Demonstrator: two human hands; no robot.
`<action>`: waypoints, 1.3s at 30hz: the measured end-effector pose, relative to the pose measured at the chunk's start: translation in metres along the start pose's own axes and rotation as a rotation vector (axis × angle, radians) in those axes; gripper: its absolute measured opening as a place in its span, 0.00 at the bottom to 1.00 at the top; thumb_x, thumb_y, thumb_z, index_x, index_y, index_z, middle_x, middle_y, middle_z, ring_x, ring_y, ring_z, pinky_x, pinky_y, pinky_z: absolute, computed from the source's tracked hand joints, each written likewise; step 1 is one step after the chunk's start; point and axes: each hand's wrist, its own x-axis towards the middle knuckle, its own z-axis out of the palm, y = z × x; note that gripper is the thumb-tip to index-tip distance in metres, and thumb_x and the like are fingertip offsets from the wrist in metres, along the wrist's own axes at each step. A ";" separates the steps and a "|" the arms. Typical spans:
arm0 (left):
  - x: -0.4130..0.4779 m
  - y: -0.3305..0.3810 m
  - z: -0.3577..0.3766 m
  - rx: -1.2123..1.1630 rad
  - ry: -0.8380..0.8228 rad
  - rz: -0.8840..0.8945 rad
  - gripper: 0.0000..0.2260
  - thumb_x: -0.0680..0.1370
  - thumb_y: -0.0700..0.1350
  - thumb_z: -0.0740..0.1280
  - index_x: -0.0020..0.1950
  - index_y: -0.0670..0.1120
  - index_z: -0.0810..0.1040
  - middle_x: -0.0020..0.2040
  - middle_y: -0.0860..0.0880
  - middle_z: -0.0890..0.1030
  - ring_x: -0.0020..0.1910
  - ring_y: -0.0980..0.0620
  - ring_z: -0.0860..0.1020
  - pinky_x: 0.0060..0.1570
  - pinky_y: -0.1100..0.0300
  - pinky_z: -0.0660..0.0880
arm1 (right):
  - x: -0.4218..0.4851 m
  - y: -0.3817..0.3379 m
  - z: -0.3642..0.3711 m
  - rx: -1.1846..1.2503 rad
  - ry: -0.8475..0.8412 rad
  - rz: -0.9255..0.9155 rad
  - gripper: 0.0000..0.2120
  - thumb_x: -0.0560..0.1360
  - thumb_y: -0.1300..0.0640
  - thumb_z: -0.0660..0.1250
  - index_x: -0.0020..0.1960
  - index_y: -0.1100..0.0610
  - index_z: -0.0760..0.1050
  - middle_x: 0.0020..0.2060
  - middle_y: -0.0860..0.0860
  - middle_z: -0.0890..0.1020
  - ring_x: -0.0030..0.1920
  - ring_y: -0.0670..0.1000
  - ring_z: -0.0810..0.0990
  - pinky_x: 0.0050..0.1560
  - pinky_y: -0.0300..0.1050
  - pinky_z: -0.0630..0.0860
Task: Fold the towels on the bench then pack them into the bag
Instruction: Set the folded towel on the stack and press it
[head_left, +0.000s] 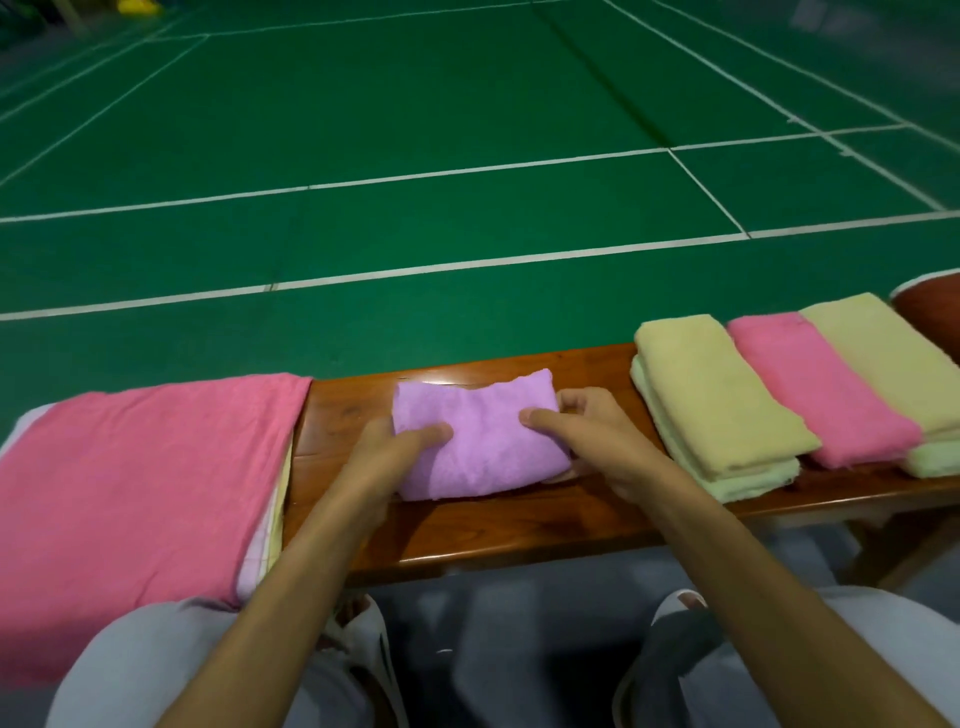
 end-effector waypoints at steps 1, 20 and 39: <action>-0.002 0.003 -0.005 -0.087 -0.045 -0.057 0.23 0.74 0.48 0.78 0.66 0.47 0.77 0.60 0.45 0.83 0.56 0.42 0.82 0.53 0.43 0.82 | -0.002 -0.001 -0.001 0.077 -0.019 -0.001 0.10 0.77 0.55 0.74 0.49 0.63 0.78 0.44 0.54 0.85 0.41 0.50 0.85 0.34 0.48 0.82; -0.004 0.162 0.168 -0.504 -0.506 0.056 0.06 0.78 0.36 0.70 0.54 0.36 0.79 0.41 0.45 0.86 0.38 0.50 0.84 0.37 0.58 0.82 | -0.067 -0.040 -0.161 0.279 0.533 -0.336 0.10 0.71 0.65 0.78 0.48 0.62 0.78 0.43 0.58 0.87 0.41 0.53 0.87 0.36 0.49 0.84; 0.036 0.184 0.430 0.005 -0.498 0.508 0.04 0.77 0.36 0.72 0.49 0.45 0.82 0.47 0.47 0.83 0.49 0.49 0.80 0.51 0.59 0.79 | -0.072 0.037 -0.314 -0.627 1.206 -0.008 0.17 0.71 0.44 0.73 0.49 0.56 0.75 0.41 0.54 0.82 0.45 0.60 0.79 0.46 0.48 0.71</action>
